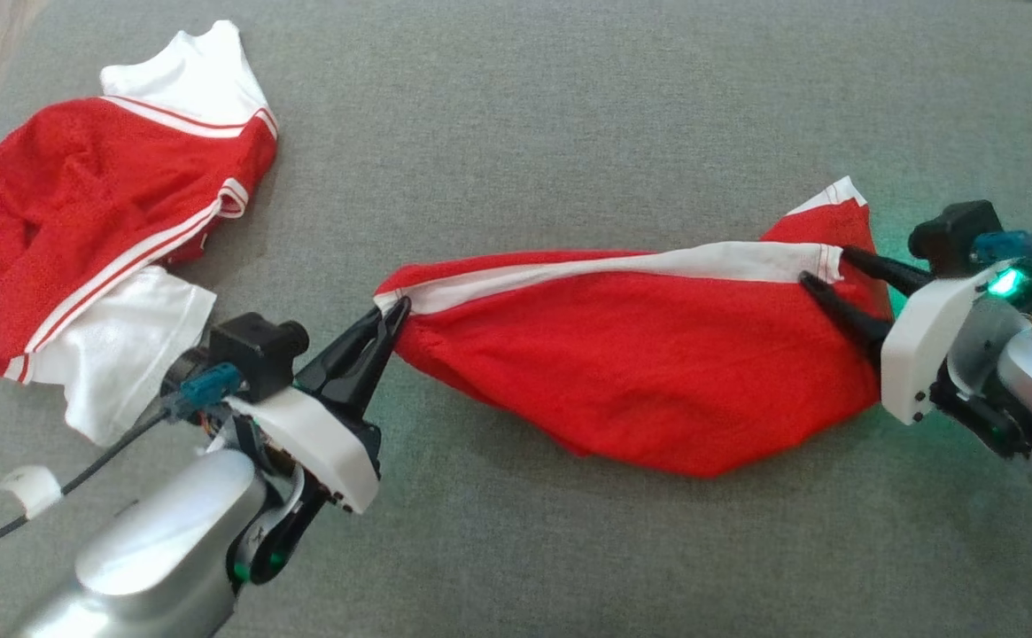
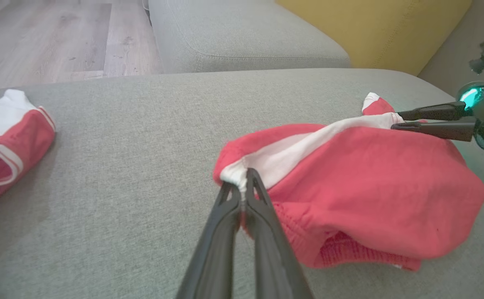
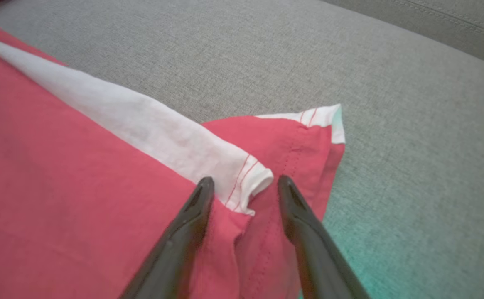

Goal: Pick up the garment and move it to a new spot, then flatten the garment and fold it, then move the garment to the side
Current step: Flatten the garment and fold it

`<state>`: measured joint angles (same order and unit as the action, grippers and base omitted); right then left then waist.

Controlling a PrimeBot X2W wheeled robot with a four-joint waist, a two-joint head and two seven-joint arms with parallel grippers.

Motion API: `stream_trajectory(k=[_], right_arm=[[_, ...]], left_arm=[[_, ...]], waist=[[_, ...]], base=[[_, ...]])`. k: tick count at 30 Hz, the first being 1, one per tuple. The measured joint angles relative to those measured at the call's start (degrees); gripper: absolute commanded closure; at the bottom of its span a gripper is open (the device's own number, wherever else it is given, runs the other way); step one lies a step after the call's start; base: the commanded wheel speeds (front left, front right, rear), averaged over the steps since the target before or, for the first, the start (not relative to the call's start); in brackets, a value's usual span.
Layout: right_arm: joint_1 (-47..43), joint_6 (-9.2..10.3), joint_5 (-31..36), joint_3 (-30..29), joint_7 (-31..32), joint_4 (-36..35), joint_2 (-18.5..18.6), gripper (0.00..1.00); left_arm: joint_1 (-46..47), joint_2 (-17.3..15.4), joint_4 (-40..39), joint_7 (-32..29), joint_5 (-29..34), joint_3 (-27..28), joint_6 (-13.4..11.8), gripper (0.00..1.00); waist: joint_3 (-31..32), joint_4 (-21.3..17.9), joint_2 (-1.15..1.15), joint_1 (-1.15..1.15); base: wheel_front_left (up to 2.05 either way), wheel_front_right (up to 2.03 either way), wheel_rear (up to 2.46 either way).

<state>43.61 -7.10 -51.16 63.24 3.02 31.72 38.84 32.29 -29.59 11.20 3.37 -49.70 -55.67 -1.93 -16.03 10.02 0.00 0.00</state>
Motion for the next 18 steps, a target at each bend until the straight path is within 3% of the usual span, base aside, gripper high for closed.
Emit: stream_trajectory(k=[1,2,4,10,18], right_arm=[[0.5,0.0,-0.5,0.8,-0.3,0.7,0.0,0.51],[0.9,0.0,-0.9,1.6,-0.5,1.4,-0.1,0.63],[1.7,-0.01,-1.3,3.1,-1.1,2.8,-0.3,1.0],[3.0,0.0,-3.2,5.9,-6.0,5.6,-1.6,1.0],[6.1,-0.01,-3.6,5.6,-15.4,8.9,-2.8,1.0]], left_arm=[[0.2,0.0,0.2,0.3,0.1,0.0,0.0,1.0],[0.4,0.1,0.3,0.5,0.3,0.0,0.0,1.0],[0.4,0.2,0.6,0.8,0.4,0.0,0.0,1.0],[0.4,0.4,1.3,2.6,0.3,0.2,-0.1,1.0],[0.4,0.4,1.3,6.8,0.4,2.9,-1.7,1.0]], waist=[[0.1,0.1,0.0,0.0],[0.1,0.2,0.0,0.0],[0.2,0.3,0.0,0.0],[1.1,0.1,0.0,0.0],[2.8,-3.1,0.0,-0.01]], base=[[0.0,0.0,0.0],[0.0,0.0,0.0],[0.0,0.0,0.0],[0.0,0.0,0.0],[0.0,0.0,0.0]])
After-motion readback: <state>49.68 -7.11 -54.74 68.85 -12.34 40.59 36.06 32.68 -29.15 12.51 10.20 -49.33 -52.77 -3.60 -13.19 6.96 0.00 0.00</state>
